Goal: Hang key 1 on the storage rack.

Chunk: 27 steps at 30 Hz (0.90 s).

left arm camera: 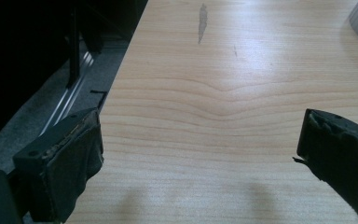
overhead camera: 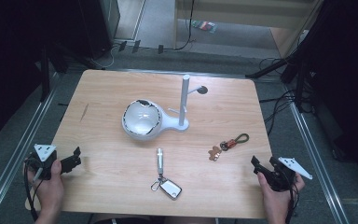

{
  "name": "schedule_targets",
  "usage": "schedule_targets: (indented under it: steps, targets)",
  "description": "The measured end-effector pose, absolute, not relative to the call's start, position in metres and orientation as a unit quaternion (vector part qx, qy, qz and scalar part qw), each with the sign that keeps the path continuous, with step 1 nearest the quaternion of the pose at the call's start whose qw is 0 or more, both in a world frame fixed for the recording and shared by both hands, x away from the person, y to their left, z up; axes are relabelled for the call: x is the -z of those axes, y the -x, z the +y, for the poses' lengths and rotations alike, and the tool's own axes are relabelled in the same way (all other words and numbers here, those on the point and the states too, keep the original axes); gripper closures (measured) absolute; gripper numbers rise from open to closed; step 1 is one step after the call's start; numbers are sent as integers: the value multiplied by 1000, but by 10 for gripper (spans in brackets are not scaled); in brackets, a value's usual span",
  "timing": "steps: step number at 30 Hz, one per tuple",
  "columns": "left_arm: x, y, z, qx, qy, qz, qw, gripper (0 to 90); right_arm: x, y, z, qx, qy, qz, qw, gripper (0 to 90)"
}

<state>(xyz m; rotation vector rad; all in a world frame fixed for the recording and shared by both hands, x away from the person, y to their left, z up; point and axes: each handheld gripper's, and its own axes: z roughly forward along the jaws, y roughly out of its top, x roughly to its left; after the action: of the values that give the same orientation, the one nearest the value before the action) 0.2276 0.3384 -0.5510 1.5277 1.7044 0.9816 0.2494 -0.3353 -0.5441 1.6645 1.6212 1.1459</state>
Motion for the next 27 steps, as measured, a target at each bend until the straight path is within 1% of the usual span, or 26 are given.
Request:
schedule_targets:
  steps: [7, 8, 13, 16, 21, 27]
  targets:
    - [551, -227, 339, -377, -577, 646, 328, 4, 543, -250, -334, -419, -622, 600, 279, 238]
    - [551, -226, 339, -378, -576, 646, 328, 4, 541, -251, -333, -427, -622, 601, 264, 292]
    - [551, -226, 339, -380, -574, 645, 332, 4, 533, -253, -329, -416, -626, 608, 257, 319]
    - [551, -226, 339, -378, -576, 646, 329, 4, 525, -256, -327, -419, -633, 609, 229, 313]
    - [551, -226, 338, -380, -579, 644, 325, 4, 520, -263, -316, -375, -624, 648, 223, 320]
    - [551, -226, 338, -376, -580, 646, 325, 4, 518, -273, -302, -343, -609, 688, 194, 323]
